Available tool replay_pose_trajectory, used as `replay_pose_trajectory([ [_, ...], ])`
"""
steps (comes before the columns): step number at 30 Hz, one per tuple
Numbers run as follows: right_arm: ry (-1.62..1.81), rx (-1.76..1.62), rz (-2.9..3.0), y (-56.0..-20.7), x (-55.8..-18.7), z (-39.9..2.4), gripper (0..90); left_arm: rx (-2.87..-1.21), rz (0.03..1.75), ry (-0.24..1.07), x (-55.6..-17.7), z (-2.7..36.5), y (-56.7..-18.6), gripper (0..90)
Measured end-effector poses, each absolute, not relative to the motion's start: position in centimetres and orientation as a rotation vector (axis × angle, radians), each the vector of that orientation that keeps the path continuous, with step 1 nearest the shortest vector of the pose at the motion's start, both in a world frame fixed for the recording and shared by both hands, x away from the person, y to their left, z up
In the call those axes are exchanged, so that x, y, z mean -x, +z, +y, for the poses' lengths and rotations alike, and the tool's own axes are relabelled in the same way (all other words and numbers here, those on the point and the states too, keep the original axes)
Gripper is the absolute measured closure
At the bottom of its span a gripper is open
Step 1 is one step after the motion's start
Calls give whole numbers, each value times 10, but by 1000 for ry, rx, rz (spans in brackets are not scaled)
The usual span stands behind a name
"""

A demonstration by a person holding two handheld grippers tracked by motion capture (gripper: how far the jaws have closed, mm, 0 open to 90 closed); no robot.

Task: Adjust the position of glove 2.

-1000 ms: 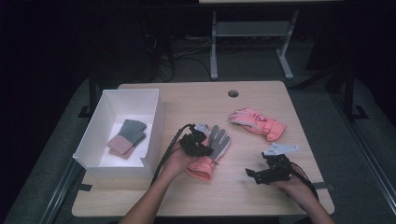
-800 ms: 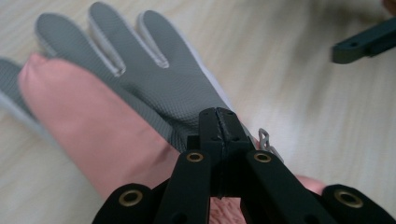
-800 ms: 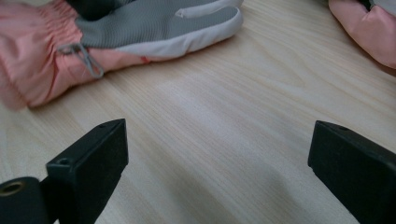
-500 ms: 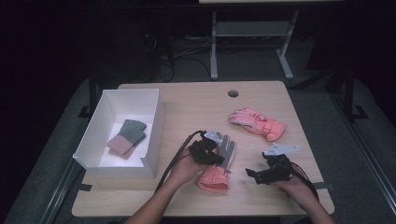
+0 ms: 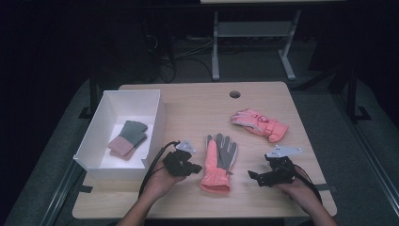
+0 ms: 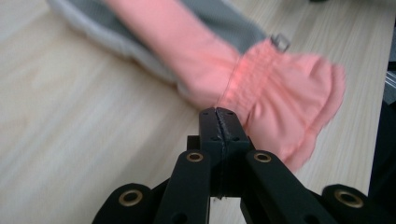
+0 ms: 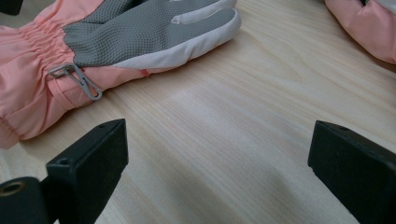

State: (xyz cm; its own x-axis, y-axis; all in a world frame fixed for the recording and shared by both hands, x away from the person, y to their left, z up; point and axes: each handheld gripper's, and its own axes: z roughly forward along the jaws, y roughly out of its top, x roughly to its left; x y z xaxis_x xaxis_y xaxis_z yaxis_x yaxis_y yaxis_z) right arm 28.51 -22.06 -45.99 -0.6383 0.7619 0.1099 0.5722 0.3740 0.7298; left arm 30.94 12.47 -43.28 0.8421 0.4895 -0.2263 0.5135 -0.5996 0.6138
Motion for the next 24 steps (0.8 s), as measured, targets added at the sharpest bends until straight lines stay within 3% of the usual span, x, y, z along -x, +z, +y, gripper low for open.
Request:
replay_pose_trajectory([
  [24,1056,-1250,2335,-463,-265,-248,49,-2374,486,-153,-309,53,-440,898],
])
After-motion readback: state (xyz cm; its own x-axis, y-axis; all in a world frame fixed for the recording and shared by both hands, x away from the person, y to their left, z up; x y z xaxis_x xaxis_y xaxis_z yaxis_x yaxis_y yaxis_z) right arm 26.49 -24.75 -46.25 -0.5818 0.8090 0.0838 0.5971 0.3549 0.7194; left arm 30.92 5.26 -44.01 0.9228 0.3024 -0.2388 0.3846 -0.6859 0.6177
